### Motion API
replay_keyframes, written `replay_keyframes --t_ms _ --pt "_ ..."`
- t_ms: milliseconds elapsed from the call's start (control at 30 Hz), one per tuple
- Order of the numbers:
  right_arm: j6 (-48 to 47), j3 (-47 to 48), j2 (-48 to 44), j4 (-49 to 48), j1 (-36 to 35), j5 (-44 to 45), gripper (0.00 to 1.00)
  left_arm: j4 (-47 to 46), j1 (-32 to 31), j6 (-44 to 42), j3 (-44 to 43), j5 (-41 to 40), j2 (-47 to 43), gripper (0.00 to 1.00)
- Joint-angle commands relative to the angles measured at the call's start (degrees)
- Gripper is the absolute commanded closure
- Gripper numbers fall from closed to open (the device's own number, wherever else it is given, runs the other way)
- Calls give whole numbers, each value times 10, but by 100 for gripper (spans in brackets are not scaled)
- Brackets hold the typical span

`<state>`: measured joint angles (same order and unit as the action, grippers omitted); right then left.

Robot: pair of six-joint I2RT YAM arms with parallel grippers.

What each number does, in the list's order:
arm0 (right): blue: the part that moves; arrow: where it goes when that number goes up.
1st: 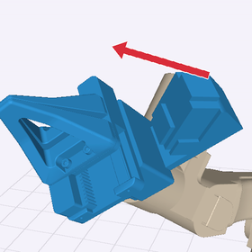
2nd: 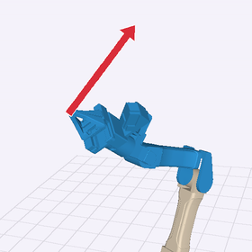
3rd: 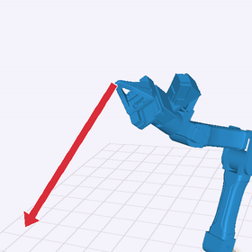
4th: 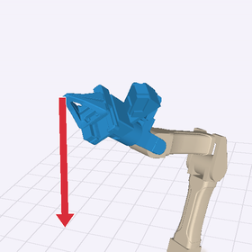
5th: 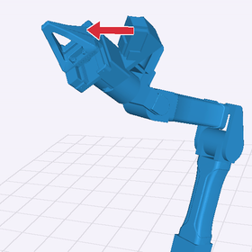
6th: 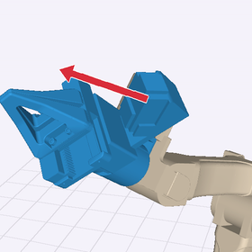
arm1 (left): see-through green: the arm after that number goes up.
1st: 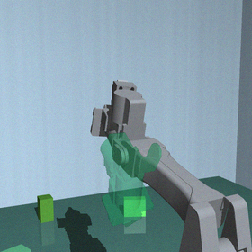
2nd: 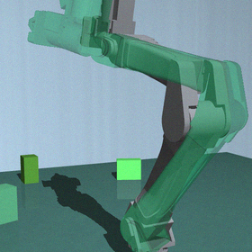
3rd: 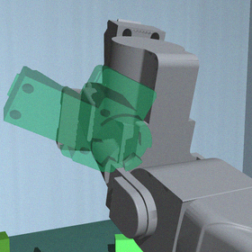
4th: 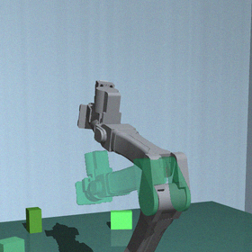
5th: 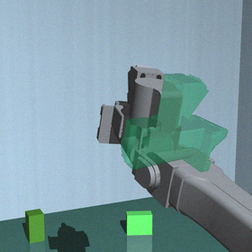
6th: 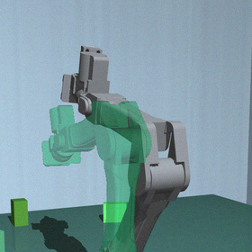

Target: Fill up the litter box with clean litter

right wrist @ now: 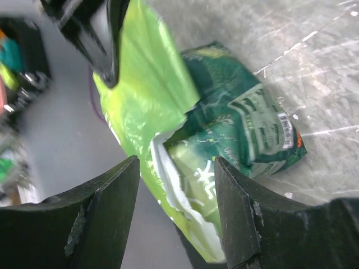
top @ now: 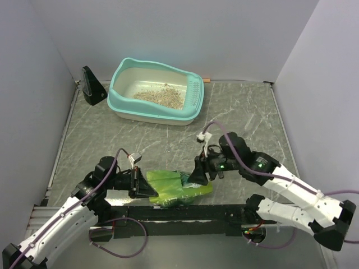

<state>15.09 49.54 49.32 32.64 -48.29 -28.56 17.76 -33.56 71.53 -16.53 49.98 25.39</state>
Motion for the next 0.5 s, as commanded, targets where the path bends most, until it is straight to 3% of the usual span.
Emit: replay_keyframes --t_ms 0,267,467 --pt "-83 63 27 9 -71 60 38 77 38 -46 -16 -37 22 99" --pt "-171 48 23 -14 -176 148 37 105 86 -89 -24 -4 34 99" --pt "-249 57 42 21 -257 198 37 113 102 -99 -18 11 28 99"
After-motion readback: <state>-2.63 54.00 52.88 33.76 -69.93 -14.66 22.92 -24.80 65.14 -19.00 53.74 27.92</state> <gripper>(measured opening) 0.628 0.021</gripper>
